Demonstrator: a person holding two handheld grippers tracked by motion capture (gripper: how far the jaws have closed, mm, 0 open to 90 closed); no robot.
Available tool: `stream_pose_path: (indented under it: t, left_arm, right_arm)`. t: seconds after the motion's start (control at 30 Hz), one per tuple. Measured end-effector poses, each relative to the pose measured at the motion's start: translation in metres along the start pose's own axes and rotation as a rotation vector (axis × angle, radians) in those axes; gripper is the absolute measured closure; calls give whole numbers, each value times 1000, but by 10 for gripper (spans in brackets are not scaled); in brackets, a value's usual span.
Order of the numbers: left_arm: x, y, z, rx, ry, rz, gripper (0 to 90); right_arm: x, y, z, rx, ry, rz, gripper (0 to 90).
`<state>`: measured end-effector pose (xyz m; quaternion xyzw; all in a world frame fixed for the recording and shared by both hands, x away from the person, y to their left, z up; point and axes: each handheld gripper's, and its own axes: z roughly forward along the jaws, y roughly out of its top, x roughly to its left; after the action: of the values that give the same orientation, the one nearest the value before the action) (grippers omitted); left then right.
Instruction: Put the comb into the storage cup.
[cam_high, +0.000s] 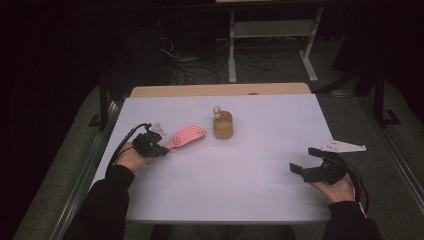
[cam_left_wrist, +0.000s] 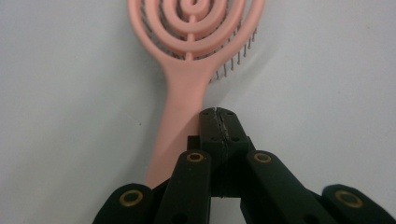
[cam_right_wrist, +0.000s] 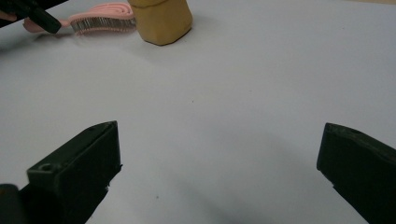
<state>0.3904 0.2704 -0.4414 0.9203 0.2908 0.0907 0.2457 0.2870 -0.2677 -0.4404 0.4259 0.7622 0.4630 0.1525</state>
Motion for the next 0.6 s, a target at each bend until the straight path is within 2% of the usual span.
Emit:
stream_pose_path:
  t: [0.3, 0.43, 0.6]
  left_arm:
    - [8, -10, -7, 21, 17, -14, 897]
    - [10, -11, -9, 52, 27, 4, 897]
    - [13, -12, -16, 47, 28, 11, 897]
  right_arm:
    - [2, 1, -1, -4, 2, -1, 0]
    - [1, 0, -2, -5, 3, 1, 0]
    - [0, 0, -2, -5, 1, 3, 0]
